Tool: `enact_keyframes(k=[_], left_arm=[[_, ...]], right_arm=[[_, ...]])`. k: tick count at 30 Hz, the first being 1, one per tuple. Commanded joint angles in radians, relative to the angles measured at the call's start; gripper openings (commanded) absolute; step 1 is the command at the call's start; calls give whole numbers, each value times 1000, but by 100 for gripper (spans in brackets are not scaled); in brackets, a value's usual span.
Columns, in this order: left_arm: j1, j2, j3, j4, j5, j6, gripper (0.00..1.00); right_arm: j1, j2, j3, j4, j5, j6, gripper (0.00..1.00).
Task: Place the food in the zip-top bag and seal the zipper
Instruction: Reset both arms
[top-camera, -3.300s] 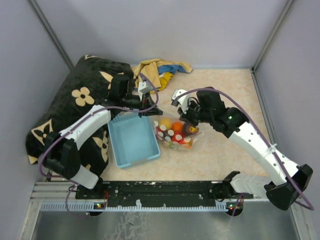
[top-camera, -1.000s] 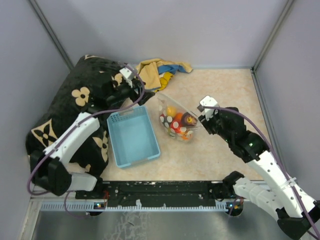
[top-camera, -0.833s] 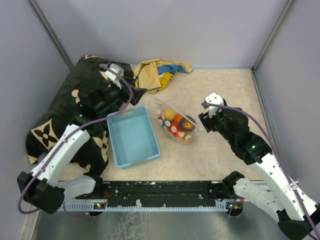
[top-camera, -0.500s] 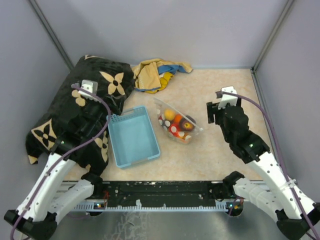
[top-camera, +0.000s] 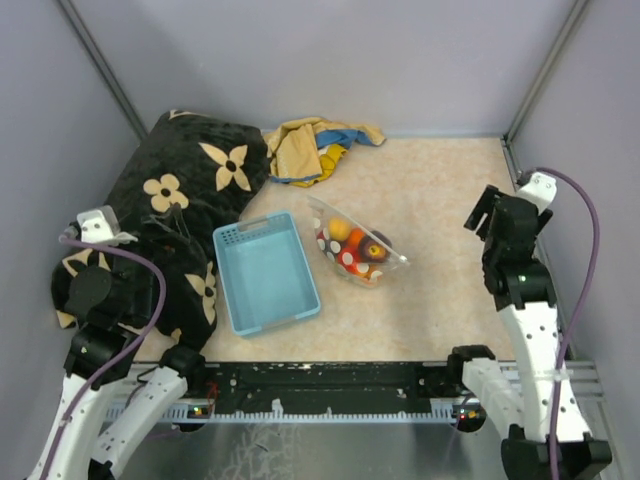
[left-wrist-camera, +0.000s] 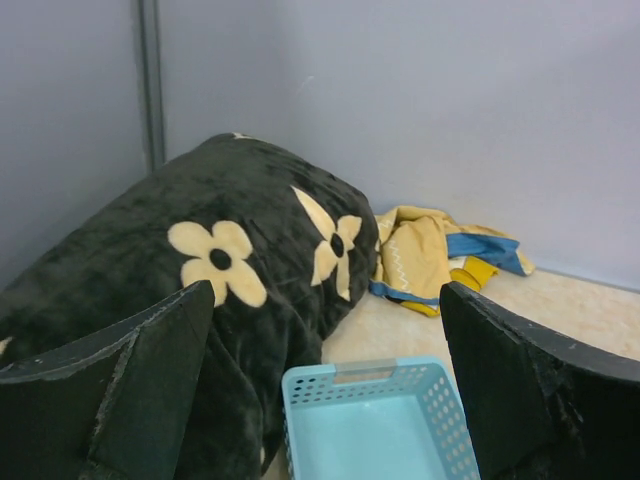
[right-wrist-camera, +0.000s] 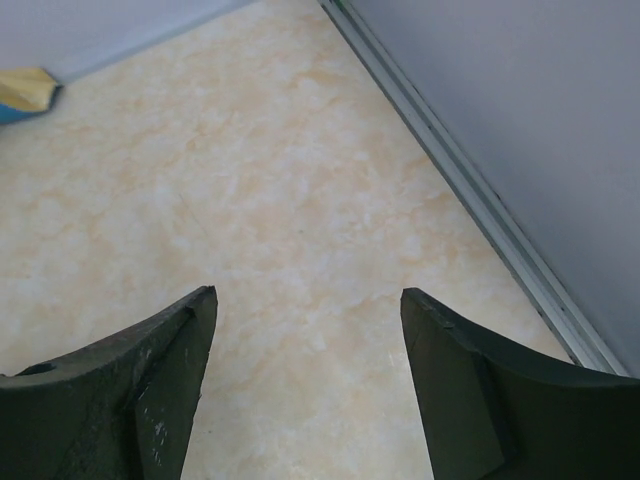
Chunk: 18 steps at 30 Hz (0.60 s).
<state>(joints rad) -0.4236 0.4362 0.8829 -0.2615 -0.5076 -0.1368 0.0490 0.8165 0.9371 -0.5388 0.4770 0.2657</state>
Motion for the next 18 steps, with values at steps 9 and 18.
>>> enact_keyframes(k=[9, 18], left_arm=[[-3, -15, 67, 88, -11, 102, 100], [-2, 20, 60, 114, 27, 92, 100]], right_arm=[[-5, -383, 1, 194, -137, -40, 75], [-5, -388, 0, 181, -162, -53, 76]])
